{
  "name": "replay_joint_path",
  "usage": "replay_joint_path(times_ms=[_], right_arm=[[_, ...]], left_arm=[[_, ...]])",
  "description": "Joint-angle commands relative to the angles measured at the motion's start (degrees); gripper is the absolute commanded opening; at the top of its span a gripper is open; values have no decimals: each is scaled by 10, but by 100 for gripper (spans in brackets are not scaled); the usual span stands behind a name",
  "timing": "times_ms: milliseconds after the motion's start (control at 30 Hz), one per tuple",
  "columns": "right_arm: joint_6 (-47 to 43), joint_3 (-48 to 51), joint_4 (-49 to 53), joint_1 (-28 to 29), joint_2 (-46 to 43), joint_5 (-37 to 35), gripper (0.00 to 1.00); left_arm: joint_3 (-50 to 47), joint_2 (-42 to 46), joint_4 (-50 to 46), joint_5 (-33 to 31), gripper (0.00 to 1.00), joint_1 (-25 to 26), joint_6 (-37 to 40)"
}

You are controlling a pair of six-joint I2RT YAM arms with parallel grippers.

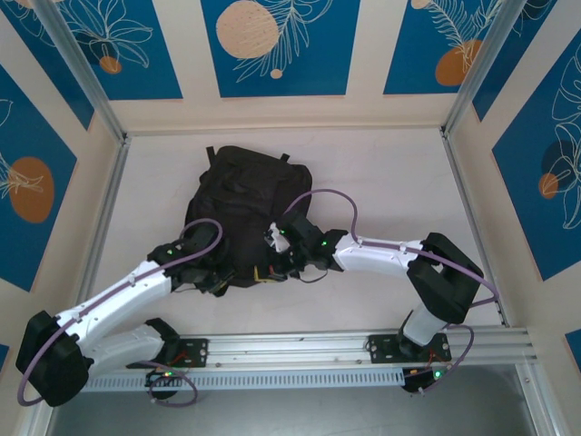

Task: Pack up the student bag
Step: Zip the student bag at the center of the table.

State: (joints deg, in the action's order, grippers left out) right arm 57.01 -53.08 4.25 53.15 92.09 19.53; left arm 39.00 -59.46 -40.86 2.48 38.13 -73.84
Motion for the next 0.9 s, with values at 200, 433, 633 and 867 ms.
replay_joint_path(times_ms=[200, 433, 633, 867], right_arm=[[-35, 8, 69, -13, -23, -17, 0], [-69, 28, 115, -61, -65, -39, 0], [-93, 20, 140, -113, -77, -42, 0], [-88, 3, 148, -166, -73, -46, 0]], left_arm=[[4, 32, -56, -54, 0, 3, 22], [-9, 91, -93, -66, 0, -6, 40], [-7, 110, -124, -78, 0, -15, 62], [-7, 123, -132, -79, 0, -18, 72]])
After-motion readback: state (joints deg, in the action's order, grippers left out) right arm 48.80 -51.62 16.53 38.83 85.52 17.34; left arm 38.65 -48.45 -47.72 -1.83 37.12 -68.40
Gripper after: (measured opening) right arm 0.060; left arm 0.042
